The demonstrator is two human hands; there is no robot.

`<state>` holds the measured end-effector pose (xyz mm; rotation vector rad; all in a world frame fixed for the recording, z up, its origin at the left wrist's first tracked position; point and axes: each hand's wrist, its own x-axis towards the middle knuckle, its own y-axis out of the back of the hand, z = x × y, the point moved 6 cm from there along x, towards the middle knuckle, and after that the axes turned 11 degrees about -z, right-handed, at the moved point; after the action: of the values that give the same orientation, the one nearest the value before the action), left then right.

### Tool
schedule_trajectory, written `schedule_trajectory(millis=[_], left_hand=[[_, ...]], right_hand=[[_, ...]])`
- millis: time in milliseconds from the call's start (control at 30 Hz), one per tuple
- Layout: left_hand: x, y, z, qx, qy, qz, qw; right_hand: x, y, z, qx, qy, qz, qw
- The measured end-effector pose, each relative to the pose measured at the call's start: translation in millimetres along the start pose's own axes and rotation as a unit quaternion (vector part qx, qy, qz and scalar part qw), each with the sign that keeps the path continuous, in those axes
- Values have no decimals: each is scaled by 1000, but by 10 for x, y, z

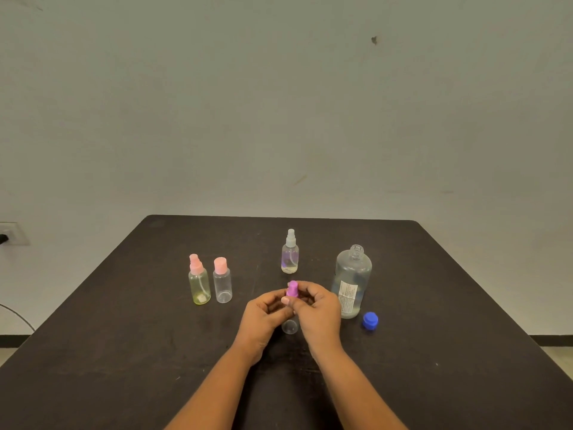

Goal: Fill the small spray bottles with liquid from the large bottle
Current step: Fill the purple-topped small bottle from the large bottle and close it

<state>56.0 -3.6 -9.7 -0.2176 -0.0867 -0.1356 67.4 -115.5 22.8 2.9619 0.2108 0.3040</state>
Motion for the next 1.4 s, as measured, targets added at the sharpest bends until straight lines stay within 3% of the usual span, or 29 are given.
schedule_trajectory(millis=[333,633,867,1133,1400], left_hand=[[4,5,0,4,1,-7,1000],[13,21,-17,-11,8,-9,1000],[11,32,-21,-5,9,-10,1000],[9,16,-3,-4,4,-8,1000],[32,31,-32,-8,-2,-8,1000]], right_hand=[[44,-33,52,-2,5,-85,996],[111,47,75,18,0,-75,997],[58,30,81,69,17,-124,990],[106,5,90,46,12,-82,995],[77,13,107,112,31,-121,986]])
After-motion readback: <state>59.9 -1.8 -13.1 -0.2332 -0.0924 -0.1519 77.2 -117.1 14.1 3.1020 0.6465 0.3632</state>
